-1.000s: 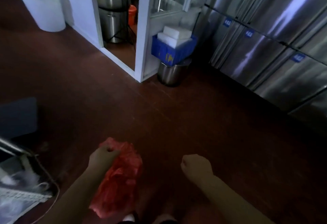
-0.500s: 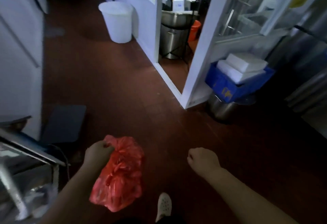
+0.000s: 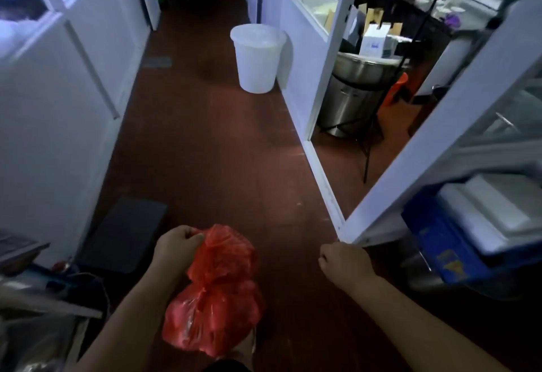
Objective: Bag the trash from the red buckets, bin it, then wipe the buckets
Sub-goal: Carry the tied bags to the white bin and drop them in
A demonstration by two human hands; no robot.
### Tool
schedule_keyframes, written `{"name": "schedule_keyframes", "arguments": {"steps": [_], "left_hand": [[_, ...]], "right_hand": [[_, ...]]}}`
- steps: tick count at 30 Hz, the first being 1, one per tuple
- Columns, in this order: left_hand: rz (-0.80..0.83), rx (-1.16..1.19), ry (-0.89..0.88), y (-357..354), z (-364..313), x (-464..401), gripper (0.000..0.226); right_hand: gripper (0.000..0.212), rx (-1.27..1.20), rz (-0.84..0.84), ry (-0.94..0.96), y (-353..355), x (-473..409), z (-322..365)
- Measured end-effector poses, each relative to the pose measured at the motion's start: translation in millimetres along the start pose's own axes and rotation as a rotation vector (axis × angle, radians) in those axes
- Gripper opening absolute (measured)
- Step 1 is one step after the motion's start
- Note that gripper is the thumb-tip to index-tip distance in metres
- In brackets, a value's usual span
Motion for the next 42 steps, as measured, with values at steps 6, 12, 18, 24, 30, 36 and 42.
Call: {"name": "schedule_keyframes", "arguments": {"steps": [6, 12, 18, 24, 30, 36, 42], "left_hand": [[0.05, -0.046, 0.012, -41.2, -78.3, -144.8, 0.009], [0.068, -0.044, 0.038, -64.2, -151.7, -255.6, 0.015], [-0.042, 0.021, 0.093, -90.9, -220.2, -383.2, 0.017], [-0.163, 0.147, 0.238, -124.1, -310.9, -515.8, 0.011], [-0.287, 0.239, 0.287, -135.3, -384.7, -622.8, 0.01], [-0.295, 0.304, 0.316, -149.7, -435.5, -745.3, 0.014], [-0.225, 0.313, 0.234, -157.6, -503.7, -903.7, 0.019]], "right_hand": [[0.025, 0.047, 0.003, -0.004, 29.1, -164.5, -10.4], [0.028, 0.11, -0.016, 0.064, 52.6, -314.0, -18.9], [0.025, 0.033, -0.047, 0.132, 57.5, -481.2, -36.0], [0.025, -0.031, -0.031, 0.25, 77.8, -664.0, -65.5], [0.026, 0.015, -0.075, 0.347, 124.8, -832.4, -76.6], [0.025, 0.049, -0.032, 0.377, 139.7, -988.8, -55.9], [0.025, 0.059, -0.036, 0.302, 158.6, -1146.0, -33.3]]}}
Point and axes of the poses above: each hand's wrist, its own x-axis away from the middle knuckle, its own y-axis out of the back of the hand, z = x × y, the point moved 4 cm from there along -x, towards the middle knuckle, and after that the axes turned 9 degrees about -z, right-handed, at the moved point
